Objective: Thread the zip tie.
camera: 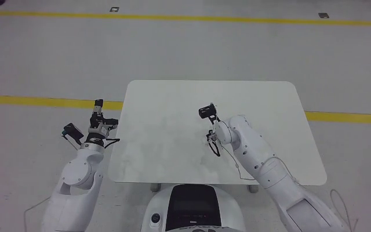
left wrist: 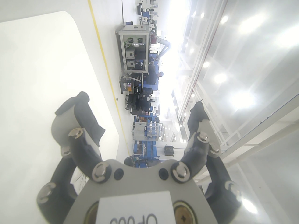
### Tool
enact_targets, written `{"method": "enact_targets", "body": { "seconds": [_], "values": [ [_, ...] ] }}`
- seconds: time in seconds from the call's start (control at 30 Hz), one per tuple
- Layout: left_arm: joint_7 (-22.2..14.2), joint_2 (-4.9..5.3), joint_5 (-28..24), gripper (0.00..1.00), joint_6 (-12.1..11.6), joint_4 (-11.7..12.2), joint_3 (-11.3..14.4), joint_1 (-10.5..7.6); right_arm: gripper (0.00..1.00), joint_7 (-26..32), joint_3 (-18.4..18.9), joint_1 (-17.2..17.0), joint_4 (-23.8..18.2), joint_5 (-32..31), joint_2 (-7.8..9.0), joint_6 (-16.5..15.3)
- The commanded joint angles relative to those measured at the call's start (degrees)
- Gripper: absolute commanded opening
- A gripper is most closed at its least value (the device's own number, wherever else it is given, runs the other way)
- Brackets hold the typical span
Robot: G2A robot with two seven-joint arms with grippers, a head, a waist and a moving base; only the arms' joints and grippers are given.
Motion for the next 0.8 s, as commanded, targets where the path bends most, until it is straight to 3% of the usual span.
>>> {"method": "enact_targets", "body": {
  "seconds": [0.0,0.33,0.77],
  "values": [
    [0.00,0.00,0.00,1.00,0.00,0.00,0.00,0.00,0.16,-0.44,-0.12,0.19,0.87,0.00,-0.10,-0.25],
    [0.00,0.00,0.00,1.00,0.00,0.00,0.00,0.00,0.22,-3.70,-0.90,2.14,6.75,1.00,-0.90,-1.52],
    [0.00,0.00,0.00,1.00,0.00,0.00,0.00,0.00,0.27,-6.84,-3.10,4.44,12.84,2.00,-2.53,-0.09]
  ]
}}
